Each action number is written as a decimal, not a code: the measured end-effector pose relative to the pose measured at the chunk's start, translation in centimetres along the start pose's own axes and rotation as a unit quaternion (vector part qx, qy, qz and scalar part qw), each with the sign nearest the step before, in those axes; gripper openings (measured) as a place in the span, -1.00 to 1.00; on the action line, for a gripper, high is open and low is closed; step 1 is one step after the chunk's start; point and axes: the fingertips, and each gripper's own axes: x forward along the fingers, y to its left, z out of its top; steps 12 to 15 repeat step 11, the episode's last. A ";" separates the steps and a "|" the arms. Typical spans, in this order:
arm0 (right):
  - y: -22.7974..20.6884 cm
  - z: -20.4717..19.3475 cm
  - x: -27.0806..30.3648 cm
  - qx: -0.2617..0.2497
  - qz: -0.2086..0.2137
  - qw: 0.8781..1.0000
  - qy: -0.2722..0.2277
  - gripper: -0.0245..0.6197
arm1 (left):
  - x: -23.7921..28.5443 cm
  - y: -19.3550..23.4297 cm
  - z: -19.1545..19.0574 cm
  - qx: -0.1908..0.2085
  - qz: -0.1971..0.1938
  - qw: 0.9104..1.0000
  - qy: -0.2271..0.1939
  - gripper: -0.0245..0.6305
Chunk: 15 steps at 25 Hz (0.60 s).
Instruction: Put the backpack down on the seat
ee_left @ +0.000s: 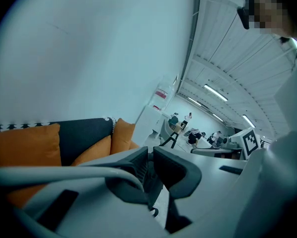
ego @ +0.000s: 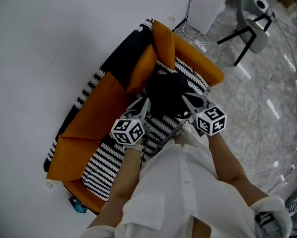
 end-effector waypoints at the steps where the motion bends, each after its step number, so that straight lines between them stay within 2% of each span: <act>1: 0.0 -0.1 0.0 0.000 0.001 1.000 0.000 -0.87 | 0.0 0.0 -0.1 -0.001 0.000 1.000 0.000 -0.76; 15: 0.2 -0.6 -0.3 -0.001 0.007 1.000 0.007 -0.87 | -0.3 -0.2 -0.9 -0.007 0.004 1.000 0.007 -0.76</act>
